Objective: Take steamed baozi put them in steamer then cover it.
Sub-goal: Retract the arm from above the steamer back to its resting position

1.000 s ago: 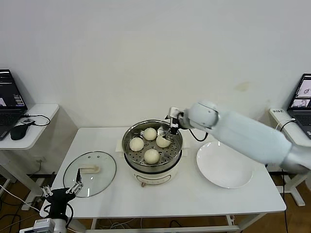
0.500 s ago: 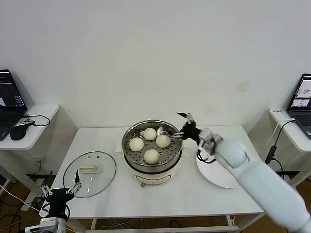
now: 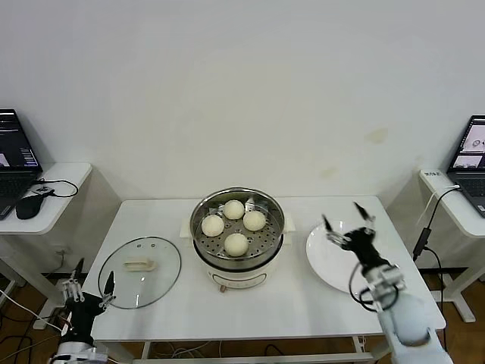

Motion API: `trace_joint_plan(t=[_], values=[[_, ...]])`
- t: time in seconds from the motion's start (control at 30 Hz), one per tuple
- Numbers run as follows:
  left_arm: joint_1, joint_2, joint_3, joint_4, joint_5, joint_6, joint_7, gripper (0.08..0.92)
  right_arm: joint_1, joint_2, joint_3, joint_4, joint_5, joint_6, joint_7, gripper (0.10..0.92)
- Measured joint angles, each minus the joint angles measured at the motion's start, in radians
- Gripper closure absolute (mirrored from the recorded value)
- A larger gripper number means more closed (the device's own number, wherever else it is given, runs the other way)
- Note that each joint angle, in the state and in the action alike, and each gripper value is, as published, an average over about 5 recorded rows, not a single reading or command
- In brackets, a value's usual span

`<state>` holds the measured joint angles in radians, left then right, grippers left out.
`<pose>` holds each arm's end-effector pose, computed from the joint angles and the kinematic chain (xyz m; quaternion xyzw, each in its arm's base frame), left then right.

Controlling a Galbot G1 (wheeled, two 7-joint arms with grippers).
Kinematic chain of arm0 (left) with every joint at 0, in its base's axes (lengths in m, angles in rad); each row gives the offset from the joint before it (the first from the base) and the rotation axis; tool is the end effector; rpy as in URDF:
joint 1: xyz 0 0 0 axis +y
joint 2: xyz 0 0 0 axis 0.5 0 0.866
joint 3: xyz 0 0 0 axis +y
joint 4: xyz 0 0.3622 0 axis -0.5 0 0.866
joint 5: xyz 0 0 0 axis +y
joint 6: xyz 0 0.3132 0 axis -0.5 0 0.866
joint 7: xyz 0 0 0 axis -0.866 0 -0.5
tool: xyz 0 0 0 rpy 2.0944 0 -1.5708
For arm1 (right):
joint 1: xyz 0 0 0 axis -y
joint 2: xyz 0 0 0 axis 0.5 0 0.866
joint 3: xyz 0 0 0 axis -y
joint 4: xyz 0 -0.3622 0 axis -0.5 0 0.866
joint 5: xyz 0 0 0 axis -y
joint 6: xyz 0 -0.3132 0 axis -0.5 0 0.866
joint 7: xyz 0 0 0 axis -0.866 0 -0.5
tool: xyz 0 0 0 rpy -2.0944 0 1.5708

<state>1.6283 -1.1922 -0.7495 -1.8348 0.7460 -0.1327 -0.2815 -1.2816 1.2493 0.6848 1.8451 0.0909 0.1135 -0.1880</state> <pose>0.1170 0.1666 -0.3587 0.0544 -0.8294 -0.5560 0.0001 0.2319 -0.1336 -0.3102 -0.0649 0.9851 -0.1392 0.0775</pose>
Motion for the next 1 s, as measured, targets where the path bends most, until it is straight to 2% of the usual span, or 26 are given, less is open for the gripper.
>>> trace_joint_plan(t=[0.17,0.4,1.0], values=[[-0.022,0.024,0.0,0.071,0.214,-0.019,-0.004,0.177,-0.095,0.073,0.136,0.014,-0.043,0.04,0.014,0.203],[-0.086,0.042,0.021,0.167,0.374,-0.035,0.004,0.177,-0.185,0.141,0.259,0.017,-0.075,0.076,0.029,0.203],[-0.3,0.059,0.135,0.327,0.512,-0.028,0.053,0.177,-0.277,0.21,0.396,0.009,-0.139,0.113,0.036,0.202]])
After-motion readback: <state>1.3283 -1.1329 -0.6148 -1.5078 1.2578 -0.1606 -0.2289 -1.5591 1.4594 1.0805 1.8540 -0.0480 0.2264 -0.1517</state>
